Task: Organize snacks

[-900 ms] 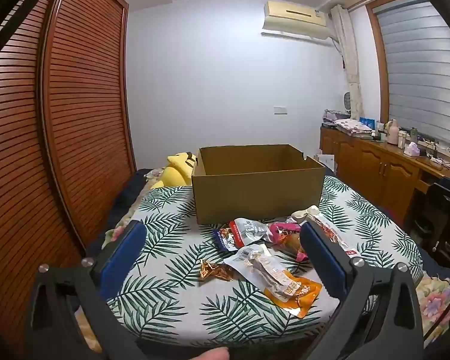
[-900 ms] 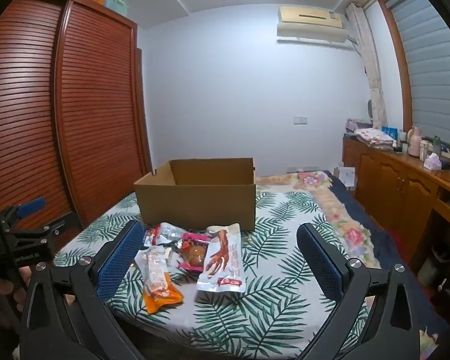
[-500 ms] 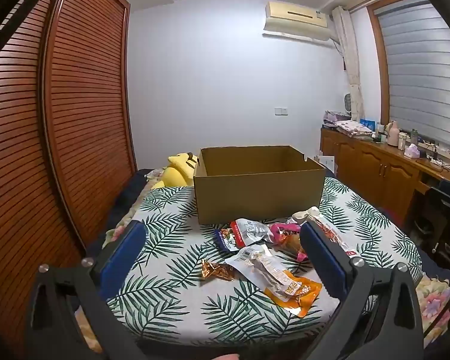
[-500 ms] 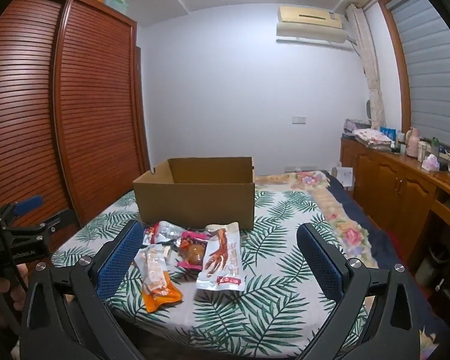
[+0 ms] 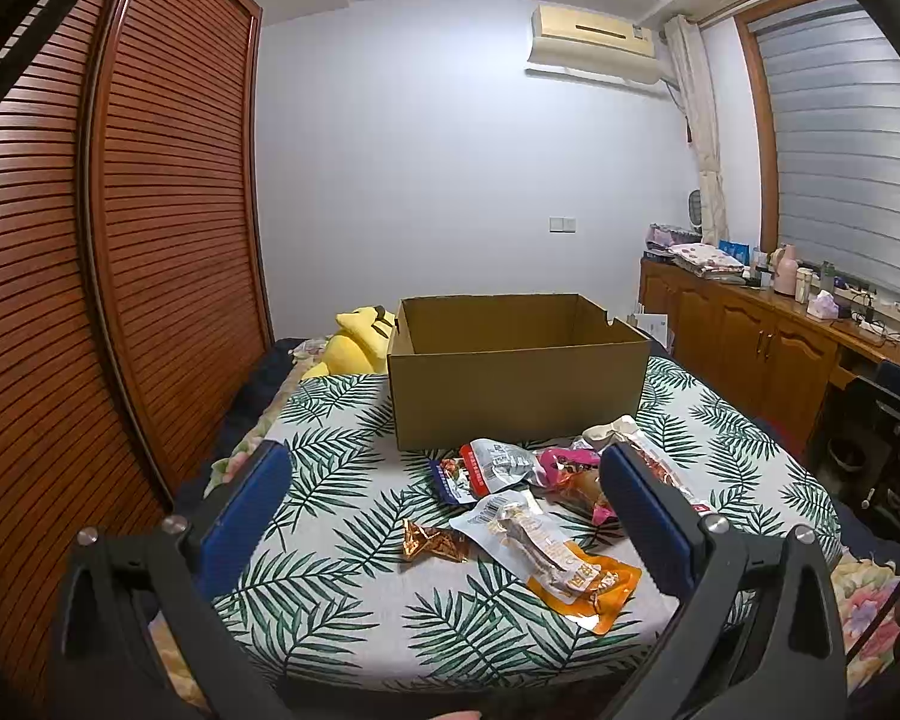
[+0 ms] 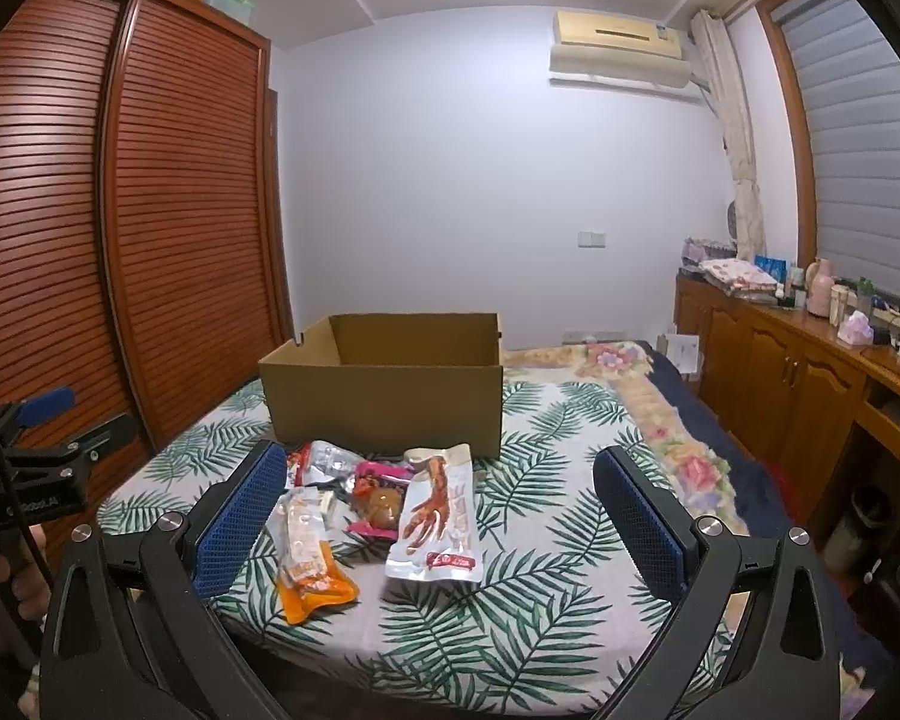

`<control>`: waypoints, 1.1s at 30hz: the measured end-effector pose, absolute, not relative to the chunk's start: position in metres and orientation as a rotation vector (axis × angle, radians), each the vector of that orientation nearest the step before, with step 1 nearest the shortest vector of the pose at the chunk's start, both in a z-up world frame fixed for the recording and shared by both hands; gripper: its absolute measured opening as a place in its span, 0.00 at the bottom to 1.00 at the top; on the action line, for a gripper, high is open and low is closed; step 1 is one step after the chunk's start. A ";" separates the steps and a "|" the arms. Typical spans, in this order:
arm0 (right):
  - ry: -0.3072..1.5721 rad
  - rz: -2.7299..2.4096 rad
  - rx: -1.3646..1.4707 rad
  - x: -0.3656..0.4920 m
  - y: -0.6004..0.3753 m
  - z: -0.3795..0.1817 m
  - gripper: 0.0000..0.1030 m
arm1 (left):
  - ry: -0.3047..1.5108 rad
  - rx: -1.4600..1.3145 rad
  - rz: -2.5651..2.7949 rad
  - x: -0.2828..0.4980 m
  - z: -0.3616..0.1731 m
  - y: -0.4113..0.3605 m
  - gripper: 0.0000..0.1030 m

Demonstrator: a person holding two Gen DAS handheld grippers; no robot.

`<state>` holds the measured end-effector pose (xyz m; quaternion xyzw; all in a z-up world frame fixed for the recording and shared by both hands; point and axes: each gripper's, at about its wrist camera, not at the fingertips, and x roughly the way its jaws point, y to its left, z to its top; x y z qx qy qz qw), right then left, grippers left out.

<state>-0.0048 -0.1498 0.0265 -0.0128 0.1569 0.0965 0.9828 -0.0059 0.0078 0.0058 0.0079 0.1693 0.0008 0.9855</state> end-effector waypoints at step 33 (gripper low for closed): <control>0.321 0.172 -0.024 -0.006 -0.151 0.026 1.00 | 0.333 0.002 -0.007 -0.009 0.006 0.004 1.00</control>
